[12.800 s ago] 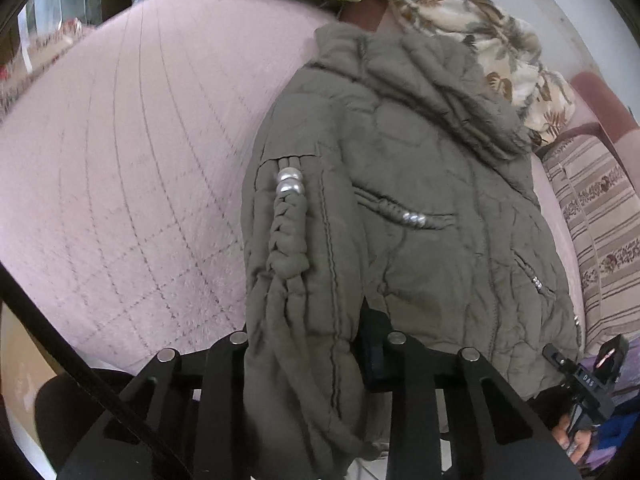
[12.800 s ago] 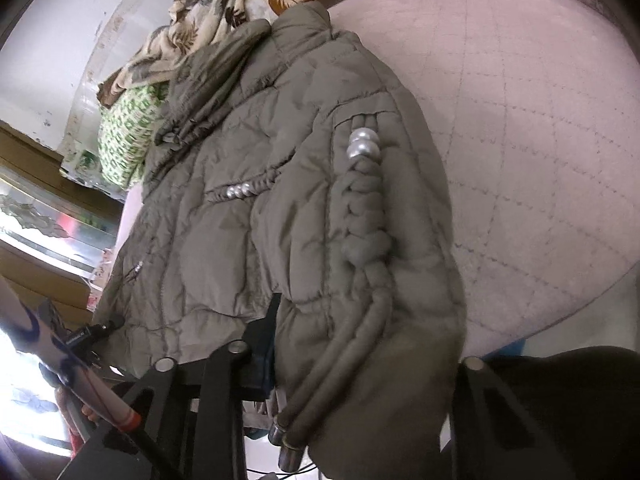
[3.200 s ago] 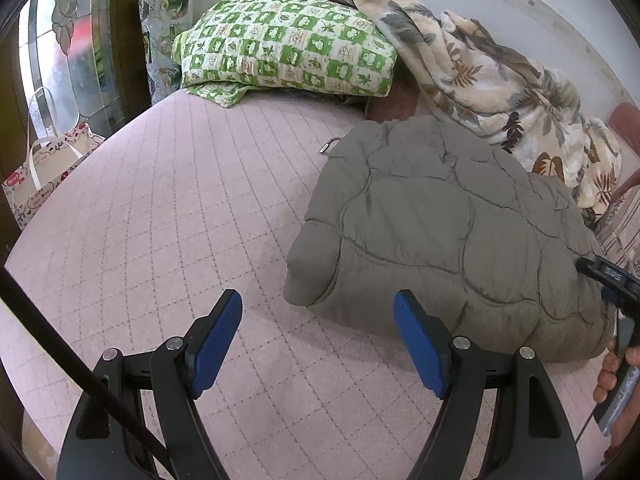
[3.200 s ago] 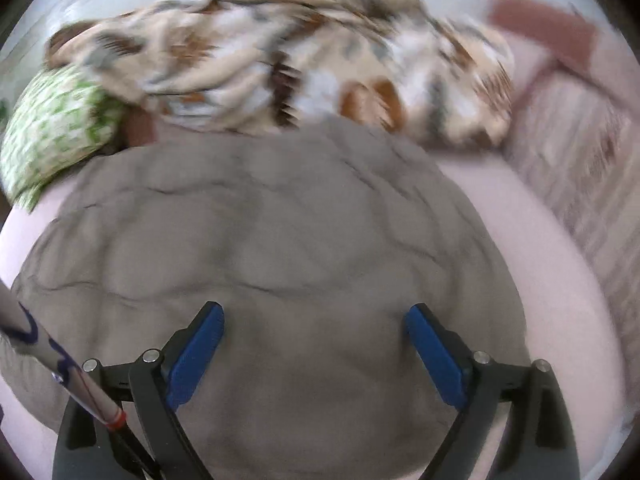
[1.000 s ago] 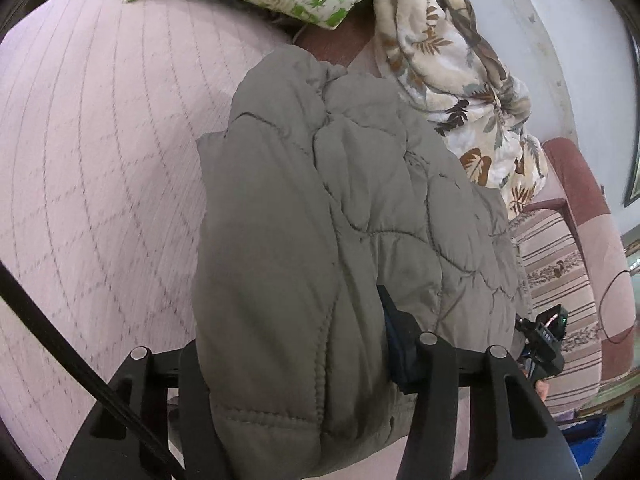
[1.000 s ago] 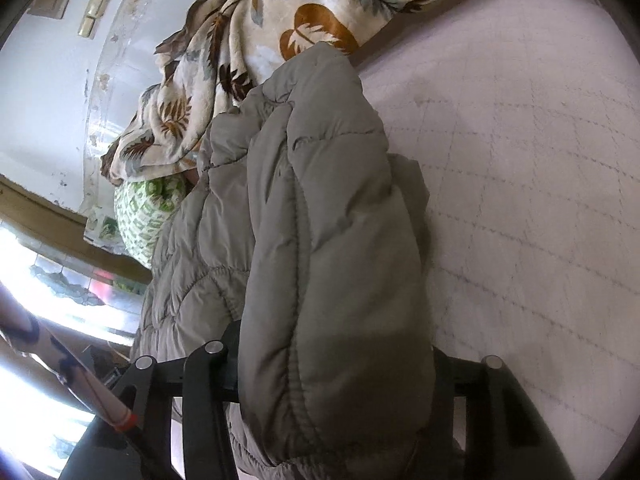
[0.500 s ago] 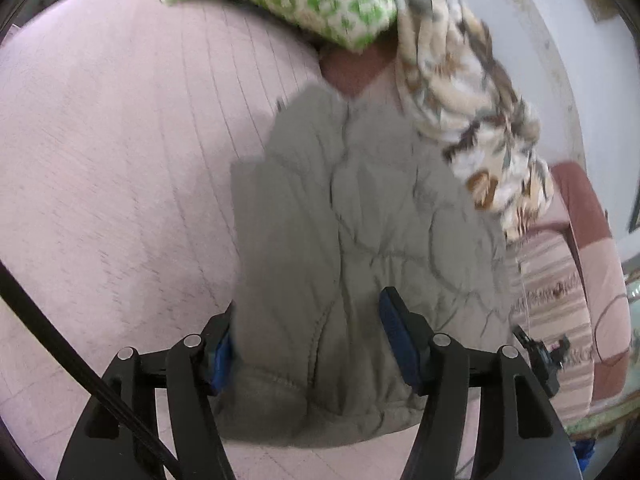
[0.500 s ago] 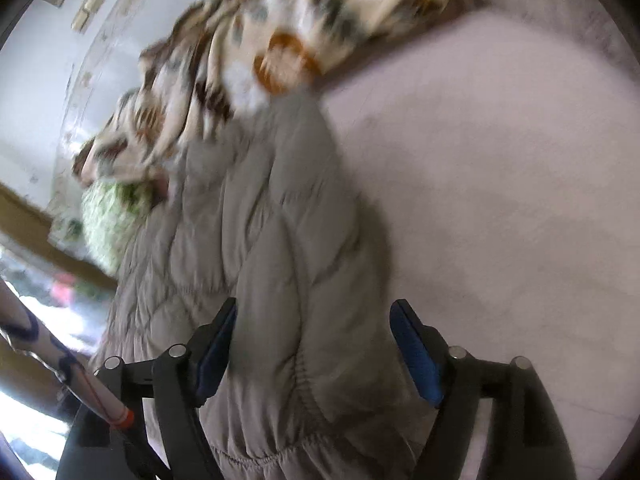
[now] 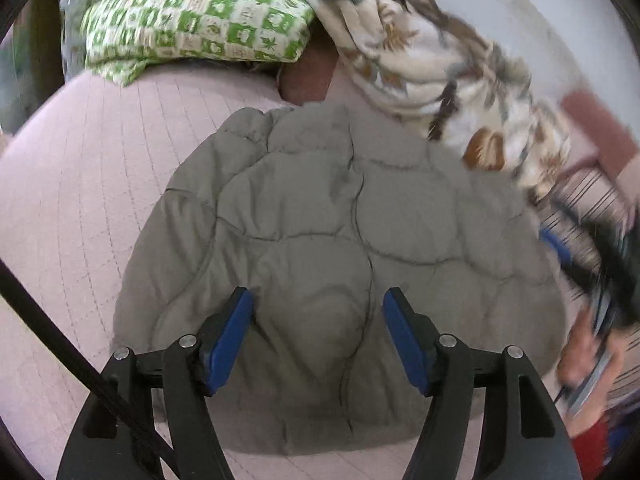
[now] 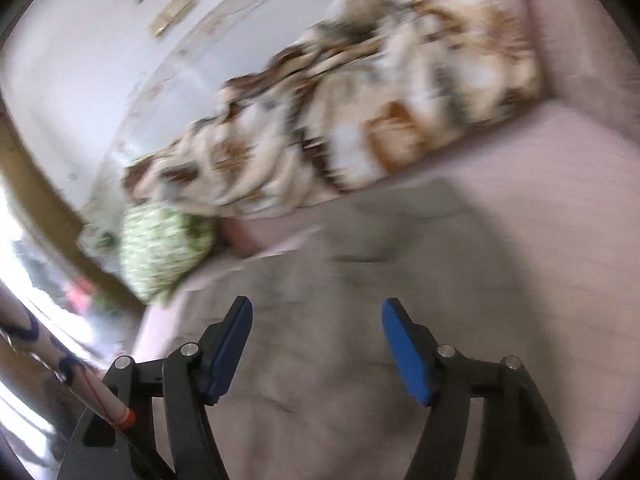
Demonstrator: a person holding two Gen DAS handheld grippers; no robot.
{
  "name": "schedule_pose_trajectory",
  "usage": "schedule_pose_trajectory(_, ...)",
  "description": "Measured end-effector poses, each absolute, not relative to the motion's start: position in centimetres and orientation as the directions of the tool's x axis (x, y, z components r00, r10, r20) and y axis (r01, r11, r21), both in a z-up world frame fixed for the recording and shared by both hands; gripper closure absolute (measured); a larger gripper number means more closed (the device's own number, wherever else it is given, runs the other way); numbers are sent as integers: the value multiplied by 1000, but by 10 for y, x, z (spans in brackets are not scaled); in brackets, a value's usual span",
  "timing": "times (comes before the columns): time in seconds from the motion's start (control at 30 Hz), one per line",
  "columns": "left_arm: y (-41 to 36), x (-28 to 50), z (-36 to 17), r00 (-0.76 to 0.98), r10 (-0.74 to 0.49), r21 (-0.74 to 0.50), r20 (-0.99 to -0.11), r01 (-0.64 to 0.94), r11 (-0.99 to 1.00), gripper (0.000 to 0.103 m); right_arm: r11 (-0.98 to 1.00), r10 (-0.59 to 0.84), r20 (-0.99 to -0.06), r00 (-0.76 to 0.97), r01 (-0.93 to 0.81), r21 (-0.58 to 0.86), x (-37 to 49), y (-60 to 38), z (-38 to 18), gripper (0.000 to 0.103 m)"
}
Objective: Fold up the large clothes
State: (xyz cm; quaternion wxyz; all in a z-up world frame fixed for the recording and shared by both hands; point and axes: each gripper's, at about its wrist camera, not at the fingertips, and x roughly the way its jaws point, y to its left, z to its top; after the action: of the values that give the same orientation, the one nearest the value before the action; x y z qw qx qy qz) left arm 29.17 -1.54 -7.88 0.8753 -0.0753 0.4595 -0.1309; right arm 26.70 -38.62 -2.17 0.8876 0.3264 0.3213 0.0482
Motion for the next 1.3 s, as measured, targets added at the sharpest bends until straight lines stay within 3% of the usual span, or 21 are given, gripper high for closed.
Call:
schedule_pose_trajectory(0.1,-26,295,-83,567,-252,-194,-784,162,968,34,733,365,-529,766,114,670,316,-366,-43,31)
schedule_pose_trajectory(0.2,-30,297,-83,577,-241,-174,-780,170,970,34,665,382,-584,716,226,712,350,-379,-77,34)
schedule_pose_trajectory(0.27,-31,297,-83,578,-234,-156,-781,183,971,34,598,392,-582,712,284,750,351,-407,-97,61)
schedule_pose_trajectory(0.33,-31,298,-84,576,-238,-158,-782,187,970,34,575,362,-597,716,333,747,337,-432,-106,77)
schedule_pose_trajectory(0.43,-25,294,-81,571,-239,-162,-785,183,970,34,578,226,-654,722,440,687,306,-478,-108,83)
schedule_pose_trajectory(0.5,-18,292,-75,580,-227,-160,-782,165,973,34,563,123,-705,699,536,629,281,-504,-106,82)
schedule_pose_trajectory(0.53,-14,290,-72,592,-214,-155,-777,149,977,34,552,71,-730,679,583,596,269,-516,-103,73)
schedule_pose_trajectory(0.57,-9,289,-68,606,-195,-146,-771,129,981,34,541,27,-750,661,621,567,254,-526,-99,51)
schedule_pose_trajectory(0.63,6,287,-60,640,-132,-117,-757,67,991,34,549,-18,-752,659,635,543,233,-533,-85,36)
schedule_pose_trajectory(0.83,56,298,-72,587,-13,-108,-809,-128,986,33,684,20,-698,716,499,532,165,-485,-40,31)
schedule_pose_trajectory(1.0,88,306,-93,517,-74,-209,-853,-209,955,30,755,15,-750,662,484,442,137,-443,-59,29)
schedule_pose_trajectory(1.1,91,303,-85,548,-24,-165,-836,-208,964,30,752,-67,-822,565,571,331,140,-452,-80,28)
schedule_pose_trajectory(1.17,89,299,-75,585,41,-108,-810,-217,970,30,702,-54,-815,576,602,379,133,-471,-88,18)
schedule_pose_trajectory(1.3,78,283,-50,671,167,0,-722,-241,970,30,673,-60,-800,597,616,409,128,-482,-85,16)
